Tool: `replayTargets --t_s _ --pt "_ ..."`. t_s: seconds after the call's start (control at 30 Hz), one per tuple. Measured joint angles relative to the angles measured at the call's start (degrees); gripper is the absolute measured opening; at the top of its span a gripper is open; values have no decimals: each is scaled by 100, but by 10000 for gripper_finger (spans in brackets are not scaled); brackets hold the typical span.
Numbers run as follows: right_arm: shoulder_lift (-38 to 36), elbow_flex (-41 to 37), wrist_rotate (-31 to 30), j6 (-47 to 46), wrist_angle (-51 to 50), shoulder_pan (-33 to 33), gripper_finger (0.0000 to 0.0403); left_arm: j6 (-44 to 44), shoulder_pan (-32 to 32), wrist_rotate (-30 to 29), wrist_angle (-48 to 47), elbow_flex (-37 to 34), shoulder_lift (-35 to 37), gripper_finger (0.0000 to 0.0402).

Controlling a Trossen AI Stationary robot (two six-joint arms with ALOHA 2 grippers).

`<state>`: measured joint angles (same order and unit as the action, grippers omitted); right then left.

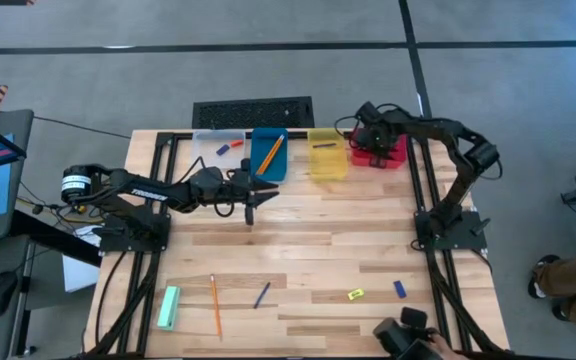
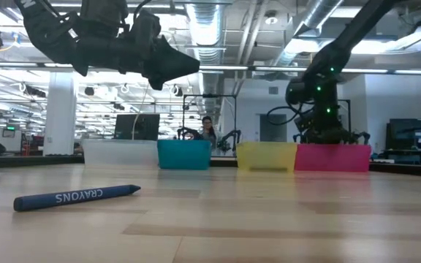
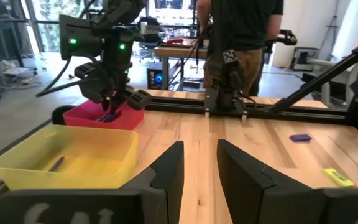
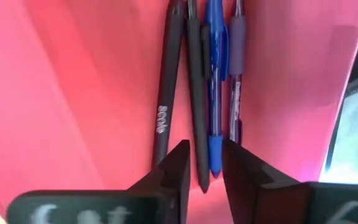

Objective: Sort crayons/erasers/pens/pencils in bins
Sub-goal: Put the green eraser into the transparent bin

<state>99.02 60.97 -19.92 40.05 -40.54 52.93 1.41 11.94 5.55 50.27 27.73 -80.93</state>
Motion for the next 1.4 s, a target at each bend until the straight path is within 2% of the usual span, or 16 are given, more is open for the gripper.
replayTargets --t_s 0.23,0.4,0.5,0.63,0.87,1.17,1.27,1.4 --pt "-67 14 -170 -51 -4 -201 112 -204 1 -253 136 -120 0 79" --pt "-718 92 -230 -162 -53 -416 63 -227 134 -134 526 -378 -4 24" --pt "-1336 94 267 -461 -111 -553 17 -118 292 194 686 -480 -4 6" --pt "-2190 -70 1326 -1178 -104 -895 9 -66 449 279 715 -557 -4 1" --pt "-3211 -836 1981 -2103 351 -2414 4 -37 482 298 704 -557 -4 0" --pt "-3605 -2347 2746 -3496 2844 -4182 4 -15 482 299 661 -557 -4 0" --pt "-3595 -2608 2608 -3877 2950 -4766 3 -9 482 307 629 -557 -4 0" --pt "-3595 -2671 1681 -4542 2403 -5749 7 -9 482 307 618 -555 -4 0"
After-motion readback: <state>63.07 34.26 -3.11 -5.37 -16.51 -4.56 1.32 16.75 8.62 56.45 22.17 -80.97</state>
